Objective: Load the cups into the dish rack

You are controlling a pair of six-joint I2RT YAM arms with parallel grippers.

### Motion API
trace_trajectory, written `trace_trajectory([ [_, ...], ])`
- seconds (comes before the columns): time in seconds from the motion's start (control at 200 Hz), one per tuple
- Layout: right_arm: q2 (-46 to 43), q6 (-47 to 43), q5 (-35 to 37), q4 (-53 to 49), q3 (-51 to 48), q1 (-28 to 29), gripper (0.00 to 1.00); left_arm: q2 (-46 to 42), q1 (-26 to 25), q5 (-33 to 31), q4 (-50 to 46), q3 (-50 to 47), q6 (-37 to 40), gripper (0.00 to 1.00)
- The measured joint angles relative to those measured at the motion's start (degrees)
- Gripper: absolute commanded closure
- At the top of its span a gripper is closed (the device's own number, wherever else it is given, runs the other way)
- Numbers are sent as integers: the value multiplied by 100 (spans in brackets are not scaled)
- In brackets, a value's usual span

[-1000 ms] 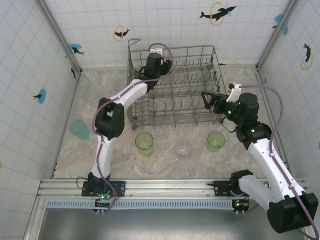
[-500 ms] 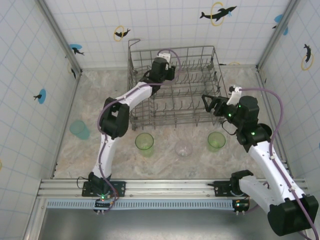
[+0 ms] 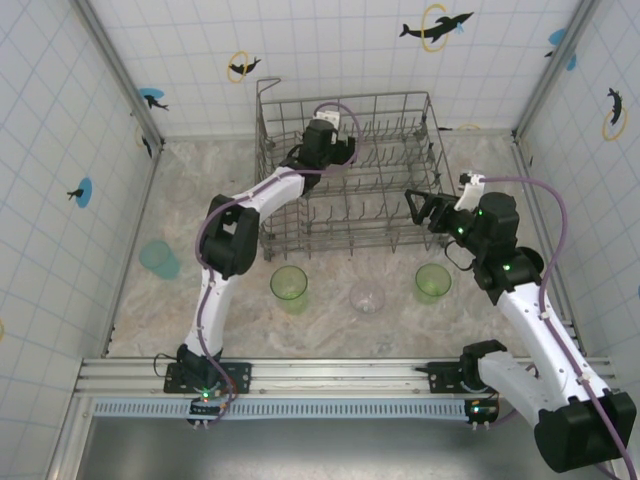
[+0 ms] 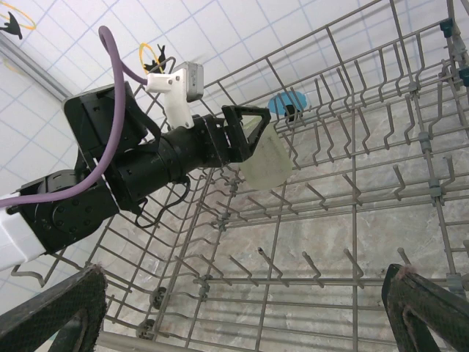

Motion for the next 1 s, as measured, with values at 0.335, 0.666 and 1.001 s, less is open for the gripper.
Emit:
trace_trajectory([
  [0.335, 0, -2, -2, -4, 0, -44, 0, -887, 0, 9, 101, -258, -282, 2],
  [0.666, 13, -48, 13, -138, 0, -190, 0, -2267, 7, -245, 315, -1375, -273, 2],
  [1.001, 109, -109, 236, -518, 2, -225, 0, -3515, 4, -48, 151, -2680, -855, 2],
])
